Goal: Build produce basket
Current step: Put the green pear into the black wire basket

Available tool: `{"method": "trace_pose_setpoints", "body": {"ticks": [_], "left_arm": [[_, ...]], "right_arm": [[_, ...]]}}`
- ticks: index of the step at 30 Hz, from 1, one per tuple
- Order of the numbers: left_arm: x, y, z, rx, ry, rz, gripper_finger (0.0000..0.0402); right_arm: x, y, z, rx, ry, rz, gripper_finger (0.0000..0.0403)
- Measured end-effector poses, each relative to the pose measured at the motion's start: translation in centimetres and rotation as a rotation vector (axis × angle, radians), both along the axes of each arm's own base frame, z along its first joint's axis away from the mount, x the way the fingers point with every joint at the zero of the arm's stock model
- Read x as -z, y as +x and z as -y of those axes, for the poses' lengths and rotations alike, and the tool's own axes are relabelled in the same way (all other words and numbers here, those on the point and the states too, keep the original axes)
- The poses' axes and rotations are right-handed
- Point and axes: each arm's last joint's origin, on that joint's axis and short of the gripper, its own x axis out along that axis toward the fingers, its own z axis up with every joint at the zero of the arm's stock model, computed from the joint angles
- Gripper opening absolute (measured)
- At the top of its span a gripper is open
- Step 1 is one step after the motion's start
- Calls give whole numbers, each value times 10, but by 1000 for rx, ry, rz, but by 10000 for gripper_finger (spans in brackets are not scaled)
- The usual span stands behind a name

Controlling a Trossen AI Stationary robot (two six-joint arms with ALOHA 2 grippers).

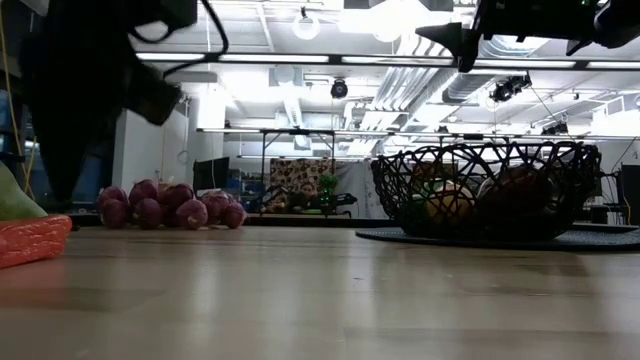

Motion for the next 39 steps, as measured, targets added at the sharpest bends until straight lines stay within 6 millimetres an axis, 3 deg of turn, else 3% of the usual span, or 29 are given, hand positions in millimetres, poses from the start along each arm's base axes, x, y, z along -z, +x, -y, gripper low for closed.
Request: {"method": "trace_pose_setpoints", "body": {"ticks": [6,12,21,39], "left_arm": [[18,8,3,-30,39,-47,382],[28,11,4,-28,61,-66,350],[40,15,4,11,73,-105,260],[41,18,5,68,69,-71,87]], "right_arm": [[0,0,0,0,0,-1,332],[1,0,0,-5,21,-6,332],[1,0,0,-3,29,-5,332],[1,0,1,30,35,-3,332]]}}
